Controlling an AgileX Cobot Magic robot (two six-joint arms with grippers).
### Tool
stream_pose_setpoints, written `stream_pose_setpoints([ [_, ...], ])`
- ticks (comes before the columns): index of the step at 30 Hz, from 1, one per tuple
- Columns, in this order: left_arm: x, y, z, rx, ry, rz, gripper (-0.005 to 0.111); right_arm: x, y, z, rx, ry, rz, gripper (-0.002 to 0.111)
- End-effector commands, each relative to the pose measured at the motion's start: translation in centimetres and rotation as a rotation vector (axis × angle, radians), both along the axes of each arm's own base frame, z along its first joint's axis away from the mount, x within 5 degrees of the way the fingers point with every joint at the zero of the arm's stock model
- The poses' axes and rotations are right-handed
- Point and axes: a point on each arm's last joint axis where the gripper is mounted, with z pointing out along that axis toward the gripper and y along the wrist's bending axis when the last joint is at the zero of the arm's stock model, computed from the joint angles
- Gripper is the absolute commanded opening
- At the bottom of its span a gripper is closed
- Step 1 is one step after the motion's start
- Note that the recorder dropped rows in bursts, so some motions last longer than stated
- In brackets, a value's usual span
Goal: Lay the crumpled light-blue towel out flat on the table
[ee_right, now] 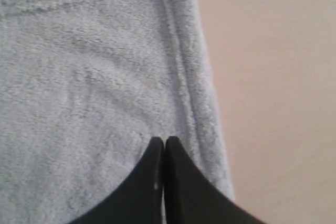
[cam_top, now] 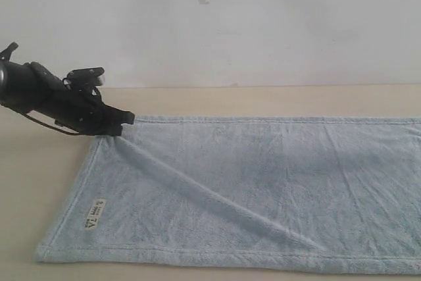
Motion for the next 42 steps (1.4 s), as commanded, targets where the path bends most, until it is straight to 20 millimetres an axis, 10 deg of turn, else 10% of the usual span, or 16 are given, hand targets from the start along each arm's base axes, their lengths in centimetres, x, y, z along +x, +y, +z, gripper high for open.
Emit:
stream_pose_setpoints([
  [1,-0.3,2.1,-0.5,0.040,0.067,-0.056,0.004,-0.1,0.3,0.6,0.050,-0.019,-0.029,0.000],
  [5,-0.9,1.4,1.8,0.019,0.065,-0.167,0.004,-0.6,1.1,1.8,0.053,-0.007,0.012,0.000],
  [11,-2.5,1.4,13.4,-0.136,-0.120,0.041,0.004,-1.2,5.5,8.6,0.068,-0.205,0.083,0.000],
  [14,-5.1,1.9,15.6,-0.131,-0.183,0.109,0.004,-2.6,8.9,9.1,0.063,-0.291,0.139,0.000],
  [23,-18.2,4.4,17.0,0.056,-0.414,0.279,0.004,-11.3,16.2,7.6,-0.020,-0.620,0.321,0.000],
  [30,-28.0,5.6,18.1,0.119,-0.662,0.369,0.004,-14.9,16.2,9.6,0.130,-0.805,0.167,0.000],
  [42,-38.6,5.3,20.9,0.150,-1.055,0.293,0.004,-24.9,15.5,15.1,0.139,-1.068,0.204,0.000],
])
